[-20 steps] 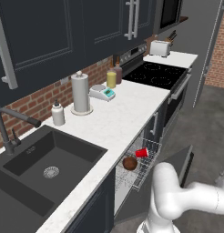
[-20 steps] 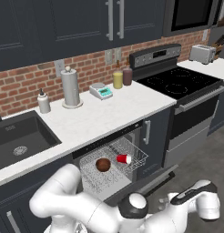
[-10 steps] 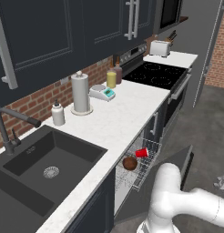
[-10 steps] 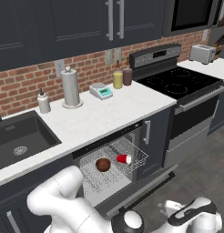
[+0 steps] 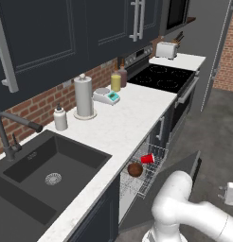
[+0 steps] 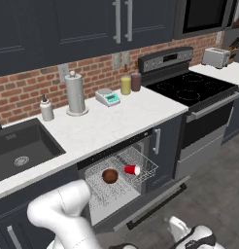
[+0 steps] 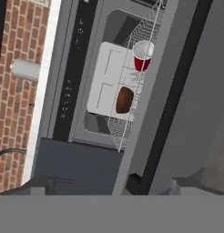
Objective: Pick up the cup and bowl from the counter, place them in the dishwasher, and close the dishwasher door.
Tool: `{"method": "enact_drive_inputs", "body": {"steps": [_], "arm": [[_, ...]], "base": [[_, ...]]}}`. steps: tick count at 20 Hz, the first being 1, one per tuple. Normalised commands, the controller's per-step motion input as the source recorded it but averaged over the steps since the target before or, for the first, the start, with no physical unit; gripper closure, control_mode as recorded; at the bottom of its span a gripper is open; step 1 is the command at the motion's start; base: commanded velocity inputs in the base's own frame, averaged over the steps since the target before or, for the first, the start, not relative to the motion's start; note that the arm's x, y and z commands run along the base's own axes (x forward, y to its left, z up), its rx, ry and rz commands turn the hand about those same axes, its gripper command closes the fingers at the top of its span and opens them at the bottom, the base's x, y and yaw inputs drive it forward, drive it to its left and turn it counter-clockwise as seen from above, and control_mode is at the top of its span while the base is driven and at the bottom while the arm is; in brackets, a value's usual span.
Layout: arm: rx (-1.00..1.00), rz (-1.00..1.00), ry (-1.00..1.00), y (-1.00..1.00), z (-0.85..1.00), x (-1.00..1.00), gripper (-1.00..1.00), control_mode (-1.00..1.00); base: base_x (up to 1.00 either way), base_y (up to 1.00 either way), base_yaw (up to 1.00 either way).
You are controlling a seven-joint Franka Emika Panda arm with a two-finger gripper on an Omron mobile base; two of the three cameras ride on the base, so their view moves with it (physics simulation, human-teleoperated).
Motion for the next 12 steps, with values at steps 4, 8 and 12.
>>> {"method": "enact_drive_inputs", "body": {"steps": [4,8,12], "arm": [[0.24,-0.06,0.0,-0.17,-0.76,0.38,-1.0,-1.0],[0.28,0.0,0.0,-0.42,-0.83,0.34,-1.0,-1.0],[0.28,0.01,0.0,-0.52,-0.82,0.23,-1.0,-1.0]], "base": [[0.0,0.0,0.0],[0.0,0.0,0.0],[0.0,0.0,0.0]]}}
